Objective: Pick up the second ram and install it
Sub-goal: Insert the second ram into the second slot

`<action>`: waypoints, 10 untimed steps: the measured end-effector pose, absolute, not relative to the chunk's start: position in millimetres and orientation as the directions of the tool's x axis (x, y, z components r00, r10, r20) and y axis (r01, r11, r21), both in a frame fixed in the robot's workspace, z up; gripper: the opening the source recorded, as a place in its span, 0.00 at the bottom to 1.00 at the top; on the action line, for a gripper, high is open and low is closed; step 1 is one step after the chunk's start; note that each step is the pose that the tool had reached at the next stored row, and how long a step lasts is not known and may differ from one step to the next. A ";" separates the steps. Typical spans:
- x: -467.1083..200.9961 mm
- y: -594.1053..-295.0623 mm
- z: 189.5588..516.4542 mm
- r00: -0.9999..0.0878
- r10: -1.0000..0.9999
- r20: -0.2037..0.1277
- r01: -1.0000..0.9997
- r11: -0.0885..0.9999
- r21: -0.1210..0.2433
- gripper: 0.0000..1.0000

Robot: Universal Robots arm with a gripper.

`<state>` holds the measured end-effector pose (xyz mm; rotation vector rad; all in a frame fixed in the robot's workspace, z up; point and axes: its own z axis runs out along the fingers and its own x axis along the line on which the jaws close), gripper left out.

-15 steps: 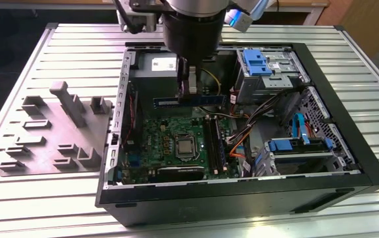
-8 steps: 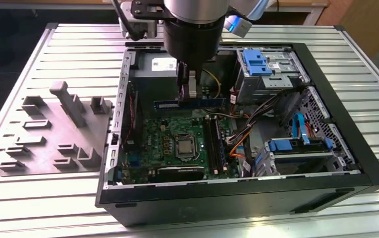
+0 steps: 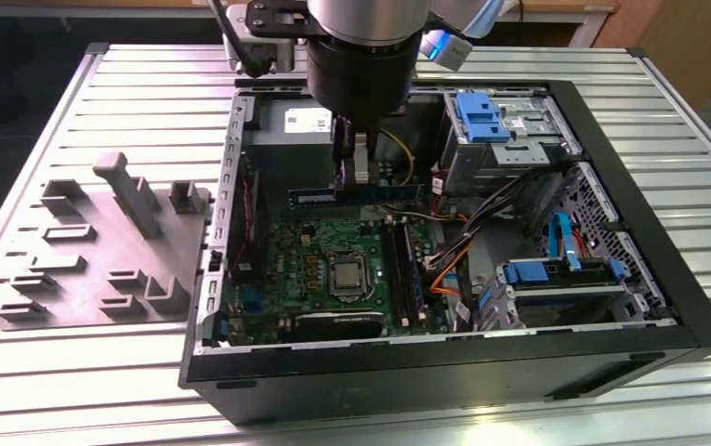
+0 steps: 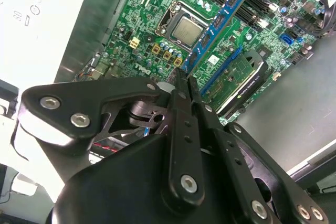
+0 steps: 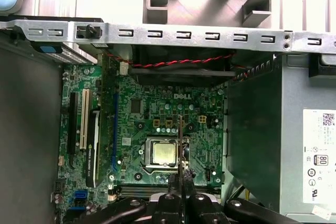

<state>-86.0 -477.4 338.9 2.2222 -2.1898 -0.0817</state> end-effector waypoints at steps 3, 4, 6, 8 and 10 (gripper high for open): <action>-86.0 -477.4 338.8 0.014 -1.000 -0.023 -0.999 -0.015 0.051 0.13; -86.0 -477.4 338.8 0.014 -1.000 -0.023 -0.999 -0.015 0.051 0.13; -86.0 -477.4 338.7 0.007 -1.000 -0.023 -0.999 -0.009 0.051 0.13; -86.0 -477.4 338.3 -0.025 -0.999 -0.023 -0.998 0.024 0.051 0.13; -86.0 -477.4 337.9 -0.061 -0.998 -0.023 -0.997 0.060 0.051 0.13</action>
